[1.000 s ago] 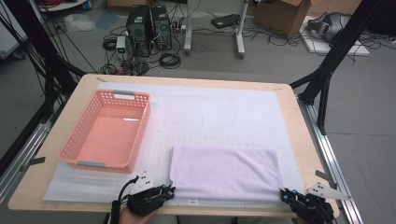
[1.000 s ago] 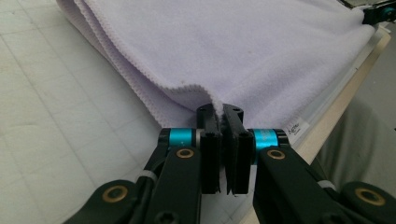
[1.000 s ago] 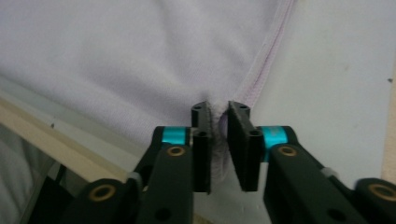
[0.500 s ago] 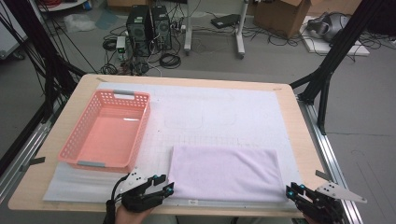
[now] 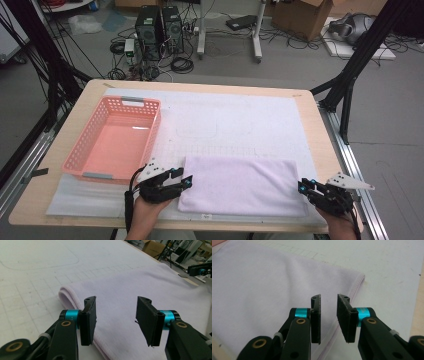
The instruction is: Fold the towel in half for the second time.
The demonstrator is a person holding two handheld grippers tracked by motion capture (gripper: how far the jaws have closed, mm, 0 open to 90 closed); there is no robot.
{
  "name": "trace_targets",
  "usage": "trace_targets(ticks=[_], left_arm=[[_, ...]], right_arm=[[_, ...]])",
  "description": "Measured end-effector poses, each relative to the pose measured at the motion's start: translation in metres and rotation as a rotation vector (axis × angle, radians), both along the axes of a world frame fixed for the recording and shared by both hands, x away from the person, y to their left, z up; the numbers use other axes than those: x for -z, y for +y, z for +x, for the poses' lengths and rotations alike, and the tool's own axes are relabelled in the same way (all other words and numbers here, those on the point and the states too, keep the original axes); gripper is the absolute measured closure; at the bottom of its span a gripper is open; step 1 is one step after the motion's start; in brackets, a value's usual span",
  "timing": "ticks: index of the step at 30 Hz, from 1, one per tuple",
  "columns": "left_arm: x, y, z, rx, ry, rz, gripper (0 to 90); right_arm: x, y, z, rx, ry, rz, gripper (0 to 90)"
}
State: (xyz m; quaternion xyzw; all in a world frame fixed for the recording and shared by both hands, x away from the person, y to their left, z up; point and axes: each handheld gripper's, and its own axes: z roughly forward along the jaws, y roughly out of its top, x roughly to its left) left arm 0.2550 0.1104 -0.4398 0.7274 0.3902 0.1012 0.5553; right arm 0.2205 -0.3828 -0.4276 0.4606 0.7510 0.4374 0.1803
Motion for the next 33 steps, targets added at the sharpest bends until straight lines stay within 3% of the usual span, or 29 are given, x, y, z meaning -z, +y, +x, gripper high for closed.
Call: trace_targets(ticks=[5,8,11,13,14,16,18,20,25,30,33], left_arm=[[0.001,-0.005,0.021,-0.001,0.009,-0.002,51.2],[0.001,-0.007,0.031,0.009,0.008,0.026,53.4],[0.001,-0.009,0.037,0.006,0.008,0.024,53.4],[0.001,-0.01,0.043,-0.006,0.018,0.034,53.3],[0.002,-0.01,0.045,-0.016,0.022,0.037,52.9],[0.003,-0.01,0.047,-0.023,0.032,0.041,50.5],[0.007,-0.01,0.051,-0.04,0.057,0.049,46.9],[0.007,-0.01,0.051,-0.049,0.058,0.055,45.6],[0.007,-0.008,0.052,-0.084,0.053,0.081,42.4],[0.009,-0.007,0.054,-0.102,0.069,0.086,41.3],[0.013,-0.009,0.058,-0.112,0.108,0.121,41.1]], right_arm=[[0.003,0.007,0.027,-0.08,0.014,0.007,71.3],[0.006,0.02,0.044,-0.143,0.03,0.005,70.3],[0.012,0.033,0.062,-0.175,0.057,-0.018,72.2],[0.018,0.039,0.073,-0.16,0.082,-0.087,75.8],[0.018,0.038,0.077,-0.148,0.072,-0.086,76.7],[0.016,0.035,0.083,-0.048,0.053,-0.144,77.1],[0.017,0.027,0.087,0.002,0.062,-0.122,77.2],[0.015,0.022,0.085,0.034,0.052,-0.119,75.7],[0.008,0.011,0.071,0.012,0.018,-0.02,58.9],[0.009,-0.002,0.066,0.05,0.039,-0.019,46.1],[0.014,-0.002,0.069,0.06,0.057,-0.026,46.3]])
